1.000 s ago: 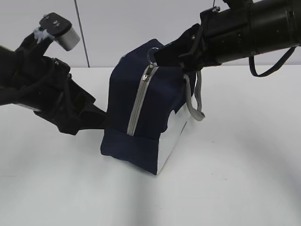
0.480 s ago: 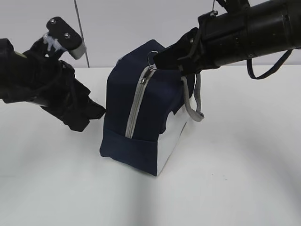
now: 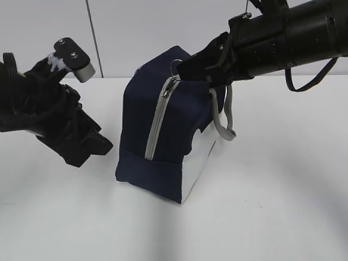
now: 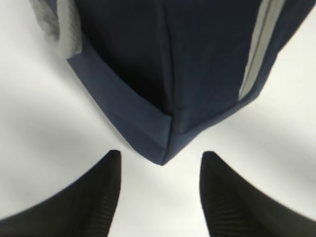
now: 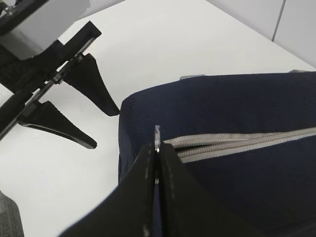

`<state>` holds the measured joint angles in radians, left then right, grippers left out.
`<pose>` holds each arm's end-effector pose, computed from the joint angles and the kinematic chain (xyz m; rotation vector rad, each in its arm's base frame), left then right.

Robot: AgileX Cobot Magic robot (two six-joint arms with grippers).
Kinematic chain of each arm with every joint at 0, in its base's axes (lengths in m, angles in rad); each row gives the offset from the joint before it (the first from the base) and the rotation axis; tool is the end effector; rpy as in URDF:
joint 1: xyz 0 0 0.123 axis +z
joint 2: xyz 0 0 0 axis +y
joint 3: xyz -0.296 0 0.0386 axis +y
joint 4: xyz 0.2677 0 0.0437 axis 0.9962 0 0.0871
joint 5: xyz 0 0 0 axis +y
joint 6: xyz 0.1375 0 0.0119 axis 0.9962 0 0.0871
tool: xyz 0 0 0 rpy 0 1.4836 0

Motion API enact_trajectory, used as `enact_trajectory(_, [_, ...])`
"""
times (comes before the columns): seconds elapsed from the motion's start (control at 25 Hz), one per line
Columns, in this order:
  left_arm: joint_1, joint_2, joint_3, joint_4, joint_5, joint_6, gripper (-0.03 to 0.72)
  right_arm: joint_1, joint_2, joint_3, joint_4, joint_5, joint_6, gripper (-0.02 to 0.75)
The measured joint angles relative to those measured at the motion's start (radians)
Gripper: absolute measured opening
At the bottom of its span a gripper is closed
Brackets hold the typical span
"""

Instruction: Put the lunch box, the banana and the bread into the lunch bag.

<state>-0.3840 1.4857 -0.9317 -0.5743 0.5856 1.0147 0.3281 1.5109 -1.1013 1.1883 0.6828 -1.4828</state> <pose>0.2976 -0.1650 0.2085 1.2025 2.2051 -0.3322 0.3289 0.1974 0.2895 -1.0640 1.8382 0.6432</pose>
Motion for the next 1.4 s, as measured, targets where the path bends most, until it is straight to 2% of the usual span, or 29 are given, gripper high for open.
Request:
enact_trajectory(0.08, [0.024,0.0,0.0,-0.034,0.02,0.037,0.349,0.0,0.0,0.0,0.0,0.0,0.0,-0.016])
enact_trajectory(0.28, [0.105,0.014,-0.017,-0.208,0.073,0.185,0.334,0.0,0.0,0.0,0.0,0.009,0.0,-0.016])
enact_trajectory(0.48, [0.146,0.08,-0.074,-0.329,0.19,0.278,0.309,0.0,0.0,0.0,0.0,0.016,0.0,-0.016])
enact_trajectory(0.8, [0.147,0.122,-0.115,-0.362,0.236,0.301,0.303,0.0,0.0,0.0,0.0,0.016,0.0,-0.016])
enact_trajectory(0.88, [0.147,0.124,-0.115,-0.376,0.237,0.301,0.339,0.0,0.0,0.0,0.0,0.018,0.0,-0.016])
enact_trajectory(1.0, [0.147,0.128,-0.116,-0.414,0.238,0.319,0.455,0.0,0.0,0.0,0.0,0.018,0.0,-0.016])
enact_trajectory(1.08, [0.147,0.13,-0.116,-0.43,0.243,0.337,0.506,0.0,0.0,0.0,0.0,0.018,0.0,-0.016])
enact_trajectory(1.4, [0.147,0.144,-0.117,-0.471,0.274,0.393,0.531,0.0,0.0,0.0,0.0,0.018,0.002,-0.016])
